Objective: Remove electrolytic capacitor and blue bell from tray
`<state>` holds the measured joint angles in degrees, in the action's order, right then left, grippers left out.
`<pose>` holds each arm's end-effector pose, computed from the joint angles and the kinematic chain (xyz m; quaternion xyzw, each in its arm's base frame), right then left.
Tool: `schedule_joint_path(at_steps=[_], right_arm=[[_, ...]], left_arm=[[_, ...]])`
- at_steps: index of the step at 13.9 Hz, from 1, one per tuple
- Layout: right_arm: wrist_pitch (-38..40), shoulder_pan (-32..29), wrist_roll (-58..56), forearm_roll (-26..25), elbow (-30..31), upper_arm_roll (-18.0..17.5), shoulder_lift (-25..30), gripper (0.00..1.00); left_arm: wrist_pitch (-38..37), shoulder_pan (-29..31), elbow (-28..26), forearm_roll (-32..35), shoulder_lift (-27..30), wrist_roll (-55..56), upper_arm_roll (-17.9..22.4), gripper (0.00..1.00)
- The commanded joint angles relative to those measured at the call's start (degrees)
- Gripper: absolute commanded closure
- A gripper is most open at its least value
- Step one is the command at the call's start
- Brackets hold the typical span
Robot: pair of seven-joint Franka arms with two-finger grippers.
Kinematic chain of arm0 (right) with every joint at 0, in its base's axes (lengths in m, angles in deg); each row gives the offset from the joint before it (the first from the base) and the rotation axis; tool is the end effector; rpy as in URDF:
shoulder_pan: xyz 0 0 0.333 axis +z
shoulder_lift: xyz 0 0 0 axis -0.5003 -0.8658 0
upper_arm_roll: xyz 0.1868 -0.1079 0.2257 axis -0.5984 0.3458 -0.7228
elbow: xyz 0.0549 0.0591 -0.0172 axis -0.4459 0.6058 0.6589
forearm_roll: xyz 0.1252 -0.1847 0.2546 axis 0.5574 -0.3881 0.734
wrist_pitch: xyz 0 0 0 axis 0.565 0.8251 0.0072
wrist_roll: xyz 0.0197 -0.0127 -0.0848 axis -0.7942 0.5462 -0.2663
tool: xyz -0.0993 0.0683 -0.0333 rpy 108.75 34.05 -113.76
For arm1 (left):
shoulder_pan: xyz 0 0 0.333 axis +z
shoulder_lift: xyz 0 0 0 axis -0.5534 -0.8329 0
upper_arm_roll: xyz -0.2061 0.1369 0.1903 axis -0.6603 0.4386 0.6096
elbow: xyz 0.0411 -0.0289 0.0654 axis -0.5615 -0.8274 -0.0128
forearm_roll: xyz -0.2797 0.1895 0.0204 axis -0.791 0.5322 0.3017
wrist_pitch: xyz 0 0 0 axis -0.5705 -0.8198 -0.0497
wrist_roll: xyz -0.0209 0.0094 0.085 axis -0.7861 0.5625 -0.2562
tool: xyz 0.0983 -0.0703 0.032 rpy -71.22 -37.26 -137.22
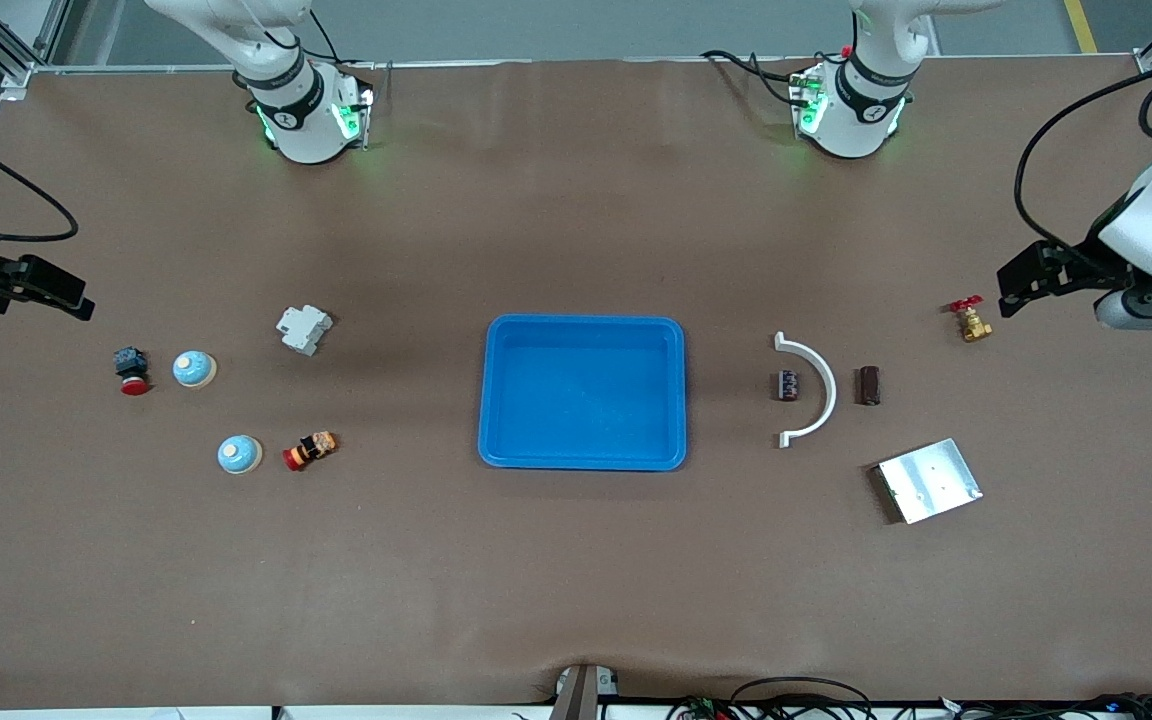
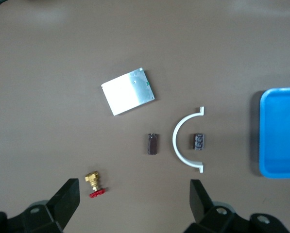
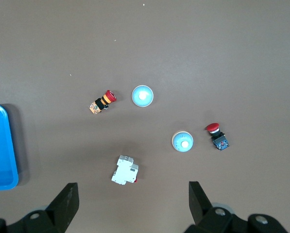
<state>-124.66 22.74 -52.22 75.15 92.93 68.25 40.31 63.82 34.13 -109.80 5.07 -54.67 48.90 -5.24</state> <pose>0.5200 -0.0294 0.5805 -0.9987 0.0503 0.0001 0.0003 0.5206 -0.0445 0.5946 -0.9980 0.0453 -0.0383 0.0207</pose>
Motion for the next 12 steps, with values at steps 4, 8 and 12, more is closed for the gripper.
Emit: schedule_joint_path(at_steps=[4, 8, 12], right_arm=[[0.43, -1.25, -0.41, 1.01, -1.17, -0.72, -0.55, 0.00], [0.43, -1.24, -0.41, 1.01, -1.17, -0.72, -0.55, 0.00], [0.43, -1.33, -0.41, 1.01, -1.17, -0.72, -0.55, 0.00]], left_arm=[[-5.37, -2.90, 1.98, -1.35, 1.17, -0.90, 3.08, 0.00], [-8.28, -2.21, 2.87, -4.07, 1.26, 1.92, 2.65, 0.00], [-8.99, -2.20, 3.40, -4.52, 1.53, 2.71, 2.30, 0.00]])
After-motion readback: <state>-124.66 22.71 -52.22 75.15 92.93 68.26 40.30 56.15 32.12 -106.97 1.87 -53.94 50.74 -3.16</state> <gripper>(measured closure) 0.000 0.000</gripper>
